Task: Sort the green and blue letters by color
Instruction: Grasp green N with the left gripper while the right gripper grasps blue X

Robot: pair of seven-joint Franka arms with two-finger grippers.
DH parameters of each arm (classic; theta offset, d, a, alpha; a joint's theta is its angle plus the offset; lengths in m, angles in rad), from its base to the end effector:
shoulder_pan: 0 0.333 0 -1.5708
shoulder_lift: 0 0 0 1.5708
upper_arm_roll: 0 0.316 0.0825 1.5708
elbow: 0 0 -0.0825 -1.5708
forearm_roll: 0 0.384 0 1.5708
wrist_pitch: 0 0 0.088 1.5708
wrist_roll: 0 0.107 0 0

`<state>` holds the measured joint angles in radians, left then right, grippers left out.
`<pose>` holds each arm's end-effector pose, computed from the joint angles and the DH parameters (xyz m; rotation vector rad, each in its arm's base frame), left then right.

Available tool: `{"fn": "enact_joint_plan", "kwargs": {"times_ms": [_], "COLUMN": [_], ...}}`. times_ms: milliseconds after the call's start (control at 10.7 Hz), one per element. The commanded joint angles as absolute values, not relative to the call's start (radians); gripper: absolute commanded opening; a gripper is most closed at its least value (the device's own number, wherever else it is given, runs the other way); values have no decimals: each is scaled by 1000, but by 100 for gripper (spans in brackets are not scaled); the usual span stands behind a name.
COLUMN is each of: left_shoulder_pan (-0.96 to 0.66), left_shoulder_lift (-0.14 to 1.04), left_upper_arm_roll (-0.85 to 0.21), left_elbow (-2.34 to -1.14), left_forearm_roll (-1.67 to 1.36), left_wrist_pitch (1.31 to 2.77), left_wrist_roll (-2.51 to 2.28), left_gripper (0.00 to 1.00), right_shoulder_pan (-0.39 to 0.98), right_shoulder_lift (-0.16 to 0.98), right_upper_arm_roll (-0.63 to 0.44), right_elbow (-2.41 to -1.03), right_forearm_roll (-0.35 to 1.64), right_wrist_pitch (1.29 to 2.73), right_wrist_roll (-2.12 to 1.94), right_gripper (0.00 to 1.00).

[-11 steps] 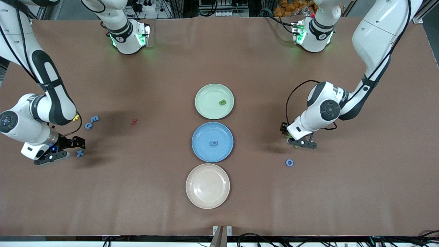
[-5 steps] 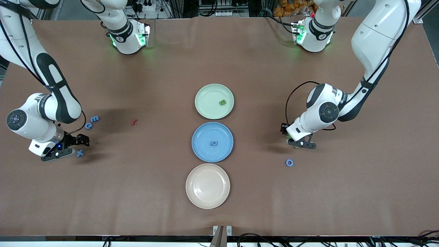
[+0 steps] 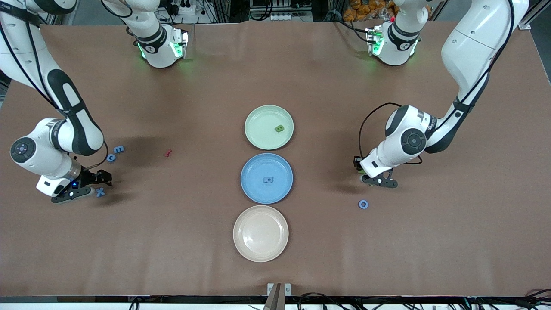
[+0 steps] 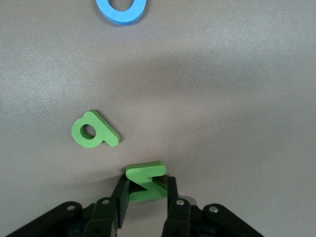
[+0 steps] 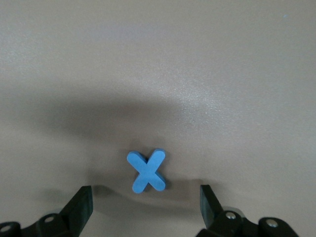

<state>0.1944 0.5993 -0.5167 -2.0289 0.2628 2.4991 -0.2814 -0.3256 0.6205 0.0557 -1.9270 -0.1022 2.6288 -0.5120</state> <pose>0.5627 -0.1878 0.1798 3.0099 -0.2803 -0.1015 0.6081 -0.1670 0.1712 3.0491 0.4880 0.1060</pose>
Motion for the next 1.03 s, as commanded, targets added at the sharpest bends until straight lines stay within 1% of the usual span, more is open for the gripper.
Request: {"fn": "enact_joint_plan", "kwargs": {"times_ms": [0,94,187,281,562,843,937], "left_shoulder_pan": [178,179,178,170,115,114,112], "left_shoulder_lift": [606,601,592,574,549,551,554], "left_upper_arm_roll": [-508,-508,-511,-517,-546,-674,-717], "left_elbow": [-2020,-2019,-2016,-2014,-2010,-2010,-2011], "left_forearm_roll": [298,299,299,298,281,238,230], "left_wrist_pitch": [2494,2493,2470,2448,2413,2399,2389], "left_wrist_roll": [-328,-330,-331,-350,-483,-641,-705], "left_gripper": [5,3,2,2,3,4,4], "right_shoulder_pan": [-282,-273,-264,-253,-262,-282,-287], "right_shoulder_lift": [637,643,644,644,646,646,646], "right_upper_arm_roll": [31,29,22,8,8,8,8], "right_elbow": [-1908,-1901,-1893,-1893,-1893,-1893,-1893], "right_forearm_roll": [-59,-43,-38,-37,-35,-32,-31], "right_wrist_pitch": [2643,2642,2642,2643,2645,2657,2658], "right_wrist_roll": [-505,-505,-502,-500,-502,-503,-502], "right_gripper": [88,75,65,64,44,36,31]}}
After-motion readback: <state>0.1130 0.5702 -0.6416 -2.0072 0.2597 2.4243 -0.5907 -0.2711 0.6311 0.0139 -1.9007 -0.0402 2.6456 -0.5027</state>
